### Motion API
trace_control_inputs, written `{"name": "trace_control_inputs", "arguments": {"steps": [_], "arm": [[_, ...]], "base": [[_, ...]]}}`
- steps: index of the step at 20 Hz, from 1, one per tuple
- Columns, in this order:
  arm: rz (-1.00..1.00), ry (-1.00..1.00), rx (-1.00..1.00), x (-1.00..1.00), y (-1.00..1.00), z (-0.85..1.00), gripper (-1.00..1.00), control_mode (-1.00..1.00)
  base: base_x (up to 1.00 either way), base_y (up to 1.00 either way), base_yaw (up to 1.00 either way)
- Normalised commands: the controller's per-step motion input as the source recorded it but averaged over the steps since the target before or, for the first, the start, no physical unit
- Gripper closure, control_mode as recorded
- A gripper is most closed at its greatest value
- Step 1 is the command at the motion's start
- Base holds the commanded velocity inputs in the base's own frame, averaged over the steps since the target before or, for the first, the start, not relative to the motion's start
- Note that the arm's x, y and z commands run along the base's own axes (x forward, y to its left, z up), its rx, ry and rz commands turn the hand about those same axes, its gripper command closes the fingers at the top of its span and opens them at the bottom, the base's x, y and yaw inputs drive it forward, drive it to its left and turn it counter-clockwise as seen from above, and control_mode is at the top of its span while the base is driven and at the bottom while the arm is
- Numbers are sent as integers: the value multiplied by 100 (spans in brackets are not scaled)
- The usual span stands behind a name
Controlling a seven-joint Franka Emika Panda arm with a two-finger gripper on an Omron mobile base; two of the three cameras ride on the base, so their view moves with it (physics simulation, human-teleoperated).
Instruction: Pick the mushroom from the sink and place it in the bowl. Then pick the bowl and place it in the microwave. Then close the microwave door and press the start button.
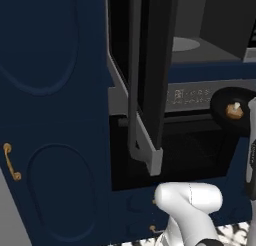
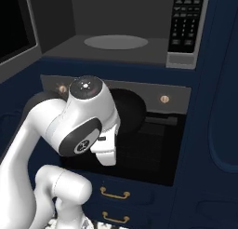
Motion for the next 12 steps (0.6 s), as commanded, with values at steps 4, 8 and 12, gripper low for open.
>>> {"name": "trace_control_inputs", "arguments": {"steps": [4, 8, 12], "arm": [[0, 0, 0, 0, 0, 0, 100, 100], [0, 0, 0, 0, 0, 0, 100, 100], [0, 0, 0, 0, 0, 0, 100, 100]], "base": [[38, 0, -2], [37, 0, -2], [37, 0, -1]]}}
